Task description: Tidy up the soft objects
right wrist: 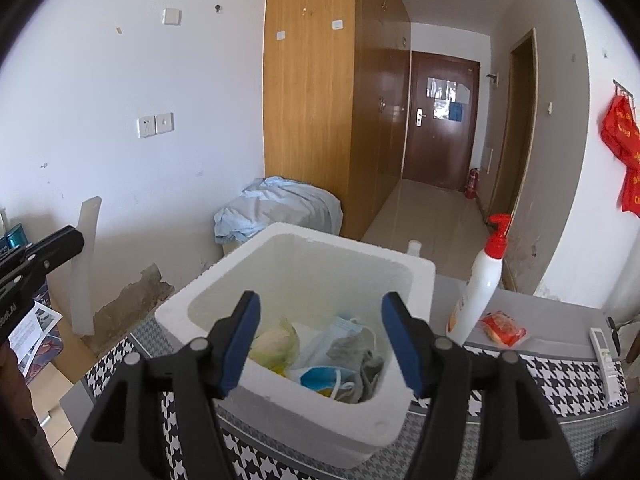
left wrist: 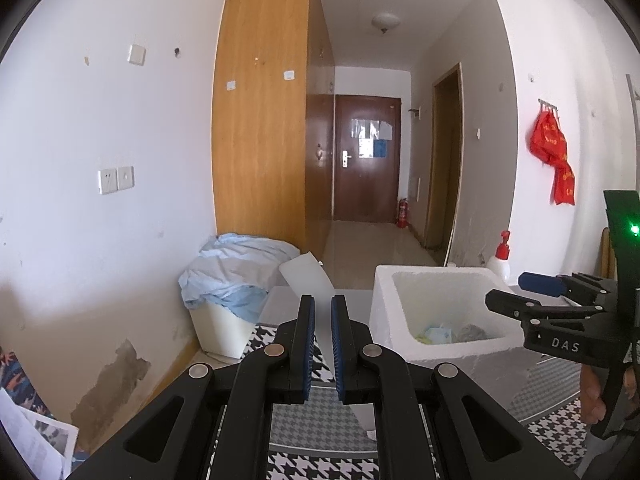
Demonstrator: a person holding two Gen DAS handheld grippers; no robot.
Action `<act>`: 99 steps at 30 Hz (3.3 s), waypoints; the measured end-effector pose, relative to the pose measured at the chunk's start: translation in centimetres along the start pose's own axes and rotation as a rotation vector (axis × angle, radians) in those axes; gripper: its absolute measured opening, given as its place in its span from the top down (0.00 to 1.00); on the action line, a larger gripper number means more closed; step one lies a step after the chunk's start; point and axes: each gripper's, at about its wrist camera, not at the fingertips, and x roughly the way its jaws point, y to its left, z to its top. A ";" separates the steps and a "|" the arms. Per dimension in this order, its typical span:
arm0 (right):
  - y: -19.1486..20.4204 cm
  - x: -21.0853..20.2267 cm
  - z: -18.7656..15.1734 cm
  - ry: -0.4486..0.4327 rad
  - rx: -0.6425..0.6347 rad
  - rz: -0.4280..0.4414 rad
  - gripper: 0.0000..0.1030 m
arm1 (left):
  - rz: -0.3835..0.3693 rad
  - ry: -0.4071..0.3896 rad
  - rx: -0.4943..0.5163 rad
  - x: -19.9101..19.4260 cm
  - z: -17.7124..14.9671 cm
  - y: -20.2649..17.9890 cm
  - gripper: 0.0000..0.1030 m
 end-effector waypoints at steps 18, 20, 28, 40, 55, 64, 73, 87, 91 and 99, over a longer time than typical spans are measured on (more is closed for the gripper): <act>-3.7 -3.5 -0.9 -0.065 0.050 -0.083 0.14 | -0.072 -0.040 0.044 0.4 2.1 -3.5 0.92; -3.7 -3.8 -1.0 -0.072 0.052 -0.091 0.12 | -0.088 -0.037 0.049 0.7 2.4 -4.1 0.92; -5.2 -4.8 -1.7 -0.074 0.068 -0.124 0.10 | -0.128 -0.042 0.077 1.2 2.9 -5.8 0.92; -7.1 -6.5 -3.2 -0.071 0.100 -0.189 0.10 | -0.203 -0.012 0.098 3.0 3.4 -8.4 0.92; -8.9 -7.3 -4.4 -0.056 0.123 -0.257 0.10 | -0.251 0.045 0.101 5.9 3.2 -10.6 0.91; -9.3 -7.8 -5.0 -0.049 0.129 -0.287 0.10 | -0.266 0.078 0.089 7.3 3.0 -11.3 0.90; -9.2 -8.4 -5.0 -0.064 0.119 -0.269 0.10 | -0.224 0.049 0.067 6.2 2.6 -11.1 0.11; -7.8 -11.1 -5.1 -0.122 0.112 -0.226 0.10 | -0.195 -0.018 0.068 1.5 2.2 -10.1 0.02; -7.4 -11.9 -5.2 -0.138 0.108 -0.225 0.10 | -0.200 -0.032 0.064 0.3 2.1 -9.8 0.02; -6.9 -13.5 -5.7 -0.165 0.106 -0.224 0.10 | -0.192 -0.064 0.062 -1.6 1.6 -9.6 0.02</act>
